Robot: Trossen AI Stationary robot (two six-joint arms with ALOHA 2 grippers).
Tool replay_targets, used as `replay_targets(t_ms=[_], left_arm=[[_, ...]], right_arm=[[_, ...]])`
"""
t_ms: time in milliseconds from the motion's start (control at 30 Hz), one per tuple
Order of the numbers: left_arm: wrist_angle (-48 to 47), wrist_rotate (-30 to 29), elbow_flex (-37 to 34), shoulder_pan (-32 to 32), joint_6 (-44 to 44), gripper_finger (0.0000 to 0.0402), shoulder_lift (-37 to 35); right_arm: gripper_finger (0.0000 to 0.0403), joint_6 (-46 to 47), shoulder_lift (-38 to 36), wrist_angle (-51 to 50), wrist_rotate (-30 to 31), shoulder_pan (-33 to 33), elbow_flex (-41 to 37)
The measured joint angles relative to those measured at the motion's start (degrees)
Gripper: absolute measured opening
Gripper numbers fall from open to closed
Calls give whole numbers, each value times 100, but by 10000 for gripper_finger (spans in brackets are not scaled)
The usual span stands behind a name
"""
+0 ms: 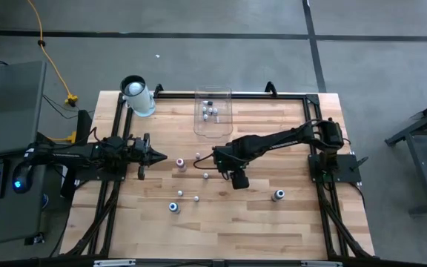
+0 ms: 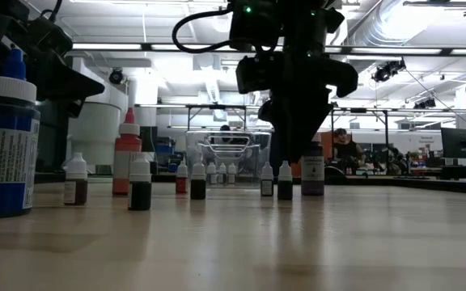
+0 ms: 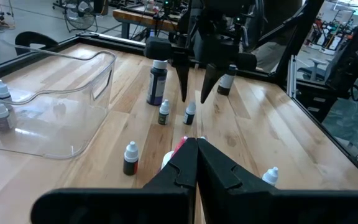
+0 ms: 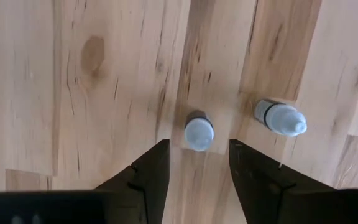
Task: Pick & Place food coloring
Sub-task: Put the small violet food coloring bottle into the container
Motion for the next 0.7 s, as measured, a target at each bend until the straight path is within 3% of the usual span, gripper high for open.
replay_targets(t_ms=[700], left_arm=[[-2, 0, 0, 0, 0, 1, 0]], right_arm=[[145, 1, 203, 206, -27, 0, 0]])
